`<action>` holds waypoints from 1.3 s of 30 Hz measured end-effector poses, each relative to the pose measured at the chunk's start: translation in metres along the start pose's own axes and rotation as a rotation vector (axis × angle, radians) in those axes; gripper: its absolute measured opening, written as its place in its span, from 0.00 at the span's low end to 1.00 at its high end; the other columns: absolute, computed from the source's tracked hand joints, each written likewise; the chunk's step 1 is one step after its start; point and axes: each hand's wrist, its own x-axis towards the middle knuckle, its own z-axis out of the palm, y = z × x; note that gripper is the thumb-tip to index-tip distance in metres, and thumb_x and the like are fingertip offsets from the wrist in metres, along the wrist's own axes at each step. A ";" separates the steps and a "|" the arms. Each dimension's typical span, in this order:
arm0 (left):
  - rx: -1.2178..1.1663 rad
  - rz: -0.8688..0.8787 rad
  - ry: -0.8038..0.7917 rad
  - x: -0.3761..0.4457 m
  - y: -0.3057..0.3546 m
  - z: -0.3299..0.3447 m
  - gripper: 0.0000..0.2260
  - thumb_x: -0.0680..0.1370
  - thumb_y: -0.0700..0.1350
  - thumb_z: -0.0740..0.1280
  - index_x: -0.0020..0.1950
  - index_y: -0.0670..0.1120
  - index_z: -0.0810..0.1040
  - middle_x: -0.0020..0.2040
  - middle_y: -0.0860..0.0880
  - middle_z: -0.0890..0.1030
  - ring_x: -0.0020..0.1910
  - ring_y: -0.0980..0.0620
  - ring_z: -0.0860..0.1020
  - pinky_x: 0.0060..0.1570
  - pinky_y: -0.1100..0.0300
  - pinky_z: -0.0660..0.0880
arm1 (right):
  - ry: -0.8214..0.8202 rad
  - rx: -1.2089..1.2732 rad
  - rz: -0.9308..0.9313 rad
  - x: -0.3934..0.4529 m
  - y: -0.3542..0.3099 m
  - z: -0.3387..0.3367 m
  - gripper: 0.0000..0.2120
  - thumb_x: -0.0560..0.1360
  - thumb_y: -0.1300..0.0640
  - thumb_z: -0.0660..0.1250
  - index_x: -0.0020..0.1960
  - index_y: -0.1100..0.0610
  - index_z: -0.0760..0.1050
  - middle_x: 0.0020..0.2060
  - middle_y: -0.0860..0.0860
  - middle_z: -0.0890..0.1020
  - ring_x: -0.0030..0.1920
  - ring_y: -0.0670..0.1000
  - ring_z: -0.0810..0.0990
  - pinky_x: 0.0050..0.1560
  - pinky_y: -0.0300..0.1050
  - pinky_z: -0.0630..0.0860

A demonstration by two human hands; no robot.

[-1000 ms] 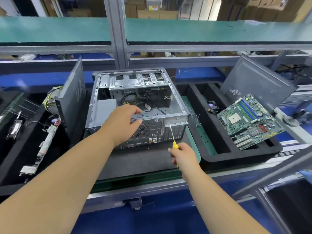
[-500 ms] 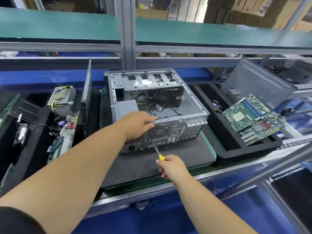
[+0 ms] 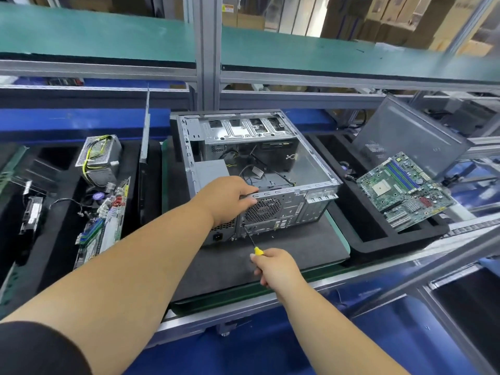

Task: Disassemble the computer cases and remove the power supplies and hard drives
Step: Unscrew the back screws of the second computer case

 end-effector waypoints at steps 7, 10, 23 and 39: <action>-0.008 -0.012 -0.020 0.000 -0.001 -0.001 0.18 0.82 0.53 0.61 0.72 0.52 0.73 0.64 0.50 0.78 0.63 0.50 0.74 0.63 0.56 0.69 | 0.026 0.016 -0.001 -0.002 -0.004 -0.004 0.09 0.79 0.51 0.66 0.44 0.55 0.78 0.30 0.48 0.79 0.23 0.44 0.70 0.32 0.42 0.70; -0.009 -0.016 -0.023 0.000 -0.001 -0.001 0.19 0.82 0.53 0.61 0.72 0.52 0.73 0.63 0.50 0.78 0.62 0.50 0.74 0.63 0.56 0.69 | 0.033 0.029 0.010 -0.001 -0.005 -0.006 0.08 0.79 0.52 0.66 0.45 0.56 0.79 0.31 0.49 0.80 0.23 0.45 0.70 0.33 0.42 0.70; 0.004 -0.012 -0.034 0.001 0.000 0.000 0.18 0.83 0.51 0.61 0.73 0.53 0.71 0.61 0.50 0.78 0.61 0.49 0.74 0.63 0.53 0.71 | -0.036 0.194 0.123 0.003 0.002 0.008 0.10 0.80 0.54 0.66 0.53 0.61 0.79 0.33 0.52 0.78 0.28 0.47 0.68 0.31 0.42 0.68; -0.008 -0.001 -0.027 0.002 -0.001 0.001 0.18 0.83 0.51 0.61 0.73 0.53 0.72 0.58 0.50 0.79 0.59 0.49 0.75 0.61 0.52 0.71 | -0.069 0.531 0.185 0.005 0.008 0.010 0.08 0.81 0.55 0.65 0.51 0.58 0.81 0.31 0.51 0.77 0.25 0.45 0.70 0.27 0.38 0.69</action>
